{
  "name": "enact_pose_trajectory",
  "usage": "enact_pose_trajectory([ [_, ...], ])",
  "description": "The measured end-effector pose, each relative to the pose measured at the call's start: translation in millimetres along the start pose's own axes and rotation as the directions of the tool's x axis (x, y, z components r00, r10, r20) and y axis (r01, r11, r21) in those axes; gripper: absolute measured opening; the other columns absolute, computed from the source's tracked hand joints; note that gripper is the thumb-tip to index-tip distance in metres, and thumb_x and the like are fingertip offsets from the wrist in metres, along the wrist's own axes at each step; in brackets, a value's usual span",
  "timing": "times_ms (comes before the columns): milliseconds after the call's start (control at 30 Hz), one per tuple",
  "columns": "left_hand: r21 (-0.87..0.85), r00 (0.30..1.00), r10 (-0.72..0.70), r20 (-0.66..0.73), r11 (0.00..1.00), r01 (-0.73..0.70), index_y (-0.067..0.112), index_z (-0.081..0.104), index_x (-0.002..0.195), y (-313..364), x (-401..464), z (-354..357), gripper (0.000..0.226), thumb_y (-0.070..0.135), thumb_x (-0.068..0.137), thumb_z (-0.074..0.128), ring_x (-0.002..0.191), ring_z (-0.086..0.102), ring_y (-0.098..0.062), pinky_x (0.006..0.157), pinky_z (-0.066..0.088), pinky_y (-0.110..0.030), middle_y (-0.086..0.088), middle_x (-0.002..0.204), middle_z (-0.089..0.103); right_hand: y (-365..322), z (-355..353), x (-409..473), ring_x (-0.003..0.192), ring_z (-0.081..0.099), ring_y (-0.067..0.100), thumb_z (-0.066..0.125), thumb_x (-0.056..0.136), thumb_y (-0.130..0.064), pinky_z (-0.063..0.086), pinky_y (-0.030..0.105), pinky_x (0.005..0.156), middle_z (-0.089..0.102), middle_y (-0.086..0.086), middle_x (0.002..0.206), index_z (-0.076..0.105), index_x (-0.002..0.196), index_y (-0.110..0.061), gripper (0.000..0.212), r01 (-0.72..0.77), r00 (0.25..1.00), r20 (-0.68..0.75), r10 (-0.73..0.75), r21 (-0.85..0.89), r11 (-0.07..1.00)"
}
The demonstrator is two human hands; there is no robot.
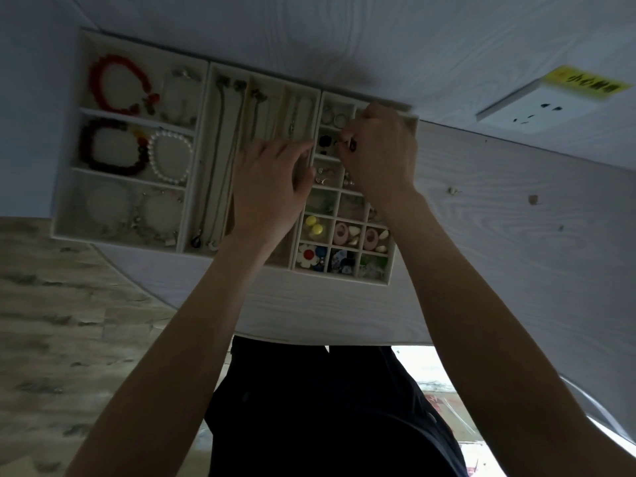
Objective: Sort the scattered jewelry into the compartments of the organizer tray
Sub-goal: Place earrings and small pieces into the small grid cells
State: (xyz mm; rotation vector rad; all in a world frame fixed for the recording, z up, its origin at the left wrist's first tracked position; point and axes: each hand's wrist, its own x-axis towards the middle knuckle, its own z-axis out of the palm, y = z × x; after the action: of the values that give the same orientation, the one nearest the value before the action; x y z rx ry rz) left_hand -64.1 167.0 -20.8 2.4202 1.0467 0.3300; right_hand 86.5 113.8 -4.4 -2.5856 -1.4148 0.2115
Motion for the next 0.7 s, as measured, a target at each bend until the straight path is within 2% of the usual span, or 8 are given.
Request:
enact_pose_trajectory([
  [133, 0.012, 1.0, 0.003, -0.01, 1.0, -0.003, 0.019, 0.063, 0.12, -0.6, 0.2, 1.3, 0.032, 0.031, 0.092, 0.055, 0.103, 0.056, -0.028, 0.089, 0.042, -0.041, -0.002, 0.108, 0.068, -0.7, 4.8, 1.2, 0.091, 0.058, 0.021, 0.051, 0.09, -0.02, 0.039, 0.027, 0.062, 0.061, 0.006, 0.097, 0.073, 0.098, -0.013, 0.024, 0.028, 0.999, 0.031, -0.029, 0.027, 0.999],
  [233, 0.003, 1.0, 0.006, -0.01, 1.0, -0.006, 0.019, 0.063, 0.12, -0.6, 0.3, 1.1, 0.032, 0.03, 0.092, 0.055, 0.102, 0.056, -0.029, 0.089, 0.043, -0.042, -0.002, 0.108, 0.068, 0.1, 1.9, -0.3, 0.08, 0.059, 0.022, 0.052, 0.089, -0.017, 0.046, 0.03, 0.063, 0.063, 0.009, 0.091, 0.069, 0.092, -0.007, 0.02, -0.026, 1.0, -0.007, 0.029, 0.25, 0.968],
  [333, 0.002, 1.0, 0.013, -0.02, 1.0, -0.013, 0.018, 0.063, 0.12, -0.4, -0.2, 1.3, 0.031, 0.03, 0.092, 0.055, 0.101, 0.057, -0.029, 0.088, 0.044, -0.042, -0.003, 0.106, 0.068, 0.2, -1.5, -4.0, 0.069, 0.06, 0.02, 0.05, 0.086, -0.017, 0.051, 0.041, 0.065, 0.064, 0.006, 0.078, 0.062, 0.086, -0.005, 0.018, -0.052, 0.997, -0.039, 0.071, 0.37, 0.928],
  [400, -0.003, 1.0, 0.013, -0.024, 1.0, -0.013, 0.017, 0.064, 0.119, -1.0, 0.1, 1.7, 0.031, 0.03, 0.092, 0.056, 0.1, 0.057, -0.029, 0.087, 0.044, -0.041, -0.003, 0.106, 0.068, 0.4, -4.6, -5.2, 0.062, 0.06, 0.018, 0.053, 0.083, -0.013, 0.052, 0.041, 0.062, 0.064, 0.005, 0.071, 0.061, 0.085, -0.003, 0.013, -0.066, 0.994, -0.055, 0.095, 0.382, 0.922],
  [533, -0.012, 1.0, 0.019, -0.025, 1.0, -0.019, 0.017, 0.064, 0.119, -0.8, 0.5, 1.2, 0.031, 0.029, 0.091, 0.057, 0.1, 0.057, -0.029, 0.087, 0.044, -0.041, -0.003, 0.107, 0.068, 1.4, -8.6, -4.4, 0.059, 0.06, 0.011, 0.057, 0.077, -0.006, 0.055, 0.036, 0.061, 0.062, -0.006, 0.069, 0.062, 0.085, -0.005, 0.009, -0.011, 0.993, -0.103, 0.058, 0.409, 0.912],
  [700, -0.018, 1.0, 0.019, -0.023, 1.0, -0.019, 0.017, 0.064, 0.119, -0.8, 0.5, 1.0, 0.031, 0.029, 0.091, 0.056, 0.1, 0.057, -0.029, 0.087, 0.044, -0.041, -0.003, 0.106, 0.068, 1.9, -6.1, -3.7, 0.063, 0.063, 0.017, 0.056, 0.078, -0.006, 0.055, 0.04, 0.059, 0.066, 0.005, 0.072, 0.059, 0.088, -0.006, 0.011, 0.069, 0.997, -0.067, -0.047, 0.372, 0.926],
])
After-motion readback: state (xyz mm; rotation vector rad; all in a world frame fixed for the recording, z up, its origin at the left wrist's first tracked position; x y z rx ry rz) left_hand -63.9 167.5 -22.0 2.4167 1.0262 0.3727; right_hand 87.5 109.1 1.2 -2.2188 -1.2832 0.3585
